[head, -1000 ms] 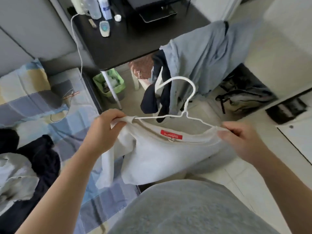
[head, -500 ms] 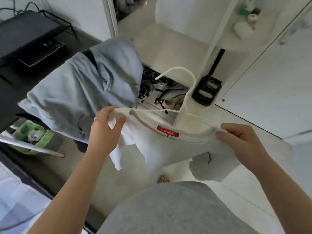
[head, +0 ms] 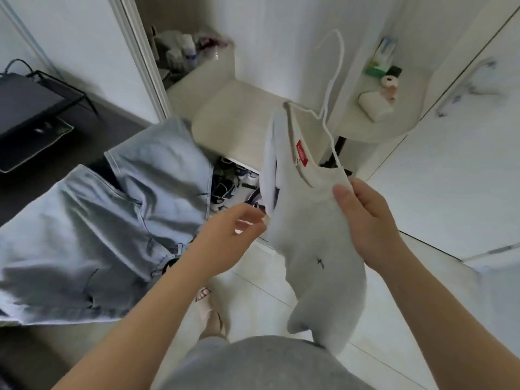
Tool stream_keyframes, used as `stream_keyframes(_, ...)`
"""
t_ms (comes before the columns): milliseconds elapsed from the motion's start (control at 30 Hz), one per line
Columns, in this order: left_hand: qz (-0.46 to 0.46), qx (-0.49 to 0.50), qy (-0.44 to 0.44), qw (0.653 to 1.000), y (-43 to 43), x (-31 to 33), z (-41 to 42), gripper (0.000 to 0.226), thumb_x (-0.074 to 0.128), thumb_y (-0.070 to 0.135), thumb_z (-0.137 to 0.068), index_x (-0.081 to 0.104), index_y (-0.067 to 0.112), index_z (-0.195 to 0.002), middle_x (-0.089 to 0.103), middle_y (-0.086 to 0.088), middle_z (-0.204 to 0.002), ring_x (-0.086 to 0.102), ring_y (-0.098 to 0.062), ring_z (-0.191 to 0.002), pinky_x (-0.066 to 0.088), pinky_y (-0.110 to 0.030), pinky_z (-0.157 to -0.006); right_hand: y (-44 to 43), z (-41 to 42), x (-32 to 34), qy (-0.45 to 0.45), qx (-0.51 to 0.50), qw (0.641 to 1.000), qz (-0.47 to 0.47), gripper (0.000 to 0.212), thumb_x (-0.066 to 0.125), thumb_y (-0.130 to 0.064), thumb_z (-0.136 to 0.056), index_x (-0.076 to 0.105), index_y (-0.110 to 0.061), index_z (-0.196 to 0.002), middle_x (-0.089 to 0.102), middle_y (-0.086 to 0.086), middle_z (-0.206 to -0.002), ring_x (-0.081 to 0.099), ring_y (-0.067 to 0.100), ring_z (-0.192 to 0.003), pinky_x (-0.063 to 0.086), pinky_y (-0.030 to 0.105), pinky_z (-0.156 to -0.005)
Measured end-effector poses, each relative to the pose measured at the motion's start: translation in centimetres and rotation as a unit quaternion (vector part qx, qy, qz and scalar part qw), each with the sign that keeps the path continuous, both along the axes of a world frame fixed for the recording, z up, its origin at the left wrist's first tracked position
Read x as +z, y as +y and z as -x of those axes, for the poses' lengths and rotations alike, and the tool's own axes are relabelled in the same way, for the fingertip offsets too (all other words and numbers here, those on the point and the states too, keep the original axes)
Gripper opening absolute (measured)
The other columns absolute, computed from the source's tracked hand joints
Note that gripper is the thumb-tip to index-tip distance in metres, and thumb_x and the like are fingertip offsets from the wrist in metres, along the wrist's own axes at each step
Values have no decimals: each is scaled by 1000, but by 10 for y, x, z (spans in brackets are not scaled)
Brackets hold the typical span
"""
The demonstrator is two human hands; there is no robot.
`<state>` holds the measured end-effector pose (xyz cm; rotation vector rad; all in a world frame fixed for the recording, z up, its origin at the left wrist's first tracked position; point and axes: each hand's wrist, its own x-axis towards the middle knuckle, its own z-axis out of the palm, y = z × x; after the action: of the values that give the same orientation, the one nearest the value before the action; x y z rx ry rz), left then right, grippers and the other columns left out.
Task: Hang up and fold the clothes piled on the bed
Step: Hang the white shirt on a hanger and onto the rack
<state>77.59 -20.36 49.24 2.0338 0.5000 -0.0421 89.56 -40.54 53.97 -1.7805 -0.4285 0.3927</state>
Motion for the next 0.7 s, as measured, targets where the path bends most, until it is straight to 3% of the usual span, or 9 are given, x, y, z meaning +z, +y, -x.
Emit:
stream_keyframes(100, 27, -46, -22, 998, 20, 14, -30, 17, 64, 37, -96, 67, 34, -113, 68, 21, -107, 62, 9, -95, 47, -5, -76, 47, -28, 4, -4, -27, 999, -22, 32, 52, -46, -89, 59, -14, -87, 55, -3, -77, 53, 12, -70, 45, 33, -66)
stream_keyframes(200, 45, -89, -40, 994, 47, 27, -55, 22, 67, 41, -93, 66, 36, -113, 67, 22, -110, 62, 6, -100, 52, -19, -87, 97, -53, 13, -33, -39, 998, -42, 21, 53, -42, -88, 60, -24, -79, 55, -8, -70, 52, 9, -64, 45, 23, -57)
stream_keyframes(267, 41, -119, -36, 991, 66, 34, -66, 35, 68, 53, -87, 62, 39, -119, 64, 24, -116, 59, 7, -107, 50, -24, -94, 129, -67, 20, -57, -41, 996, -55, 20, 56, -36, -88, 57, -18, -81, 54, -5, -71, 50, 10, -64, 44, 24, -57)
stream_keyframes(333, 16, -154, -38, 987, 89, 42, -72, 57, 61, 73, -77, 55, 45, -126, 59, 30, -120, 52, 13, -113, 46, -18, -93, 161, -80, 29, -77, -44, 994, -68, 17, 60, -30, -88, 58, -15, -80, 54, -4, -71, 50, 8, -64, 44, 23, -57)
stream_keyframes(433, -14, -169, -69, 983, 131, 54, -94, 74, 57, 82, -70, 46, 47, -134, 52, 35, -124, 46, 16, -118, 39, -10, -90, 212, -105, 44, -100, -61, 987, -109, 16, 63, -20, -92, 57, -13, -78, 50, -12, -63, 46, 3, -57, 41, 16, -52)
stream_keyframes(533, -66, -148, -104, 981, 164, 68, -126, 73, 65, 74, -77, 40, 43, -139, 48, 35, -124, 46, 12, -116, 38, -9, -90, 255, -131, 63, -110, -83, 980, -141, 17, 63, -15, -93, 56, -9, -78, 49, -12, -61, 45, 4, -57, 40, 18, -53)
stream_keyframes(700, -111, -110, -155, 975, 209, 102, -166, 53, 64, 50, -91, 43, 38, -138, 56, 23, -126, 53, 1, -114, 48, -31, -100, 311, -170, 112, -131, -77, 972, -181, 17, 62, -24, -86, 52, -17, -74, 46, -7, -63, 43, 10, -60, 39, 24, -54)
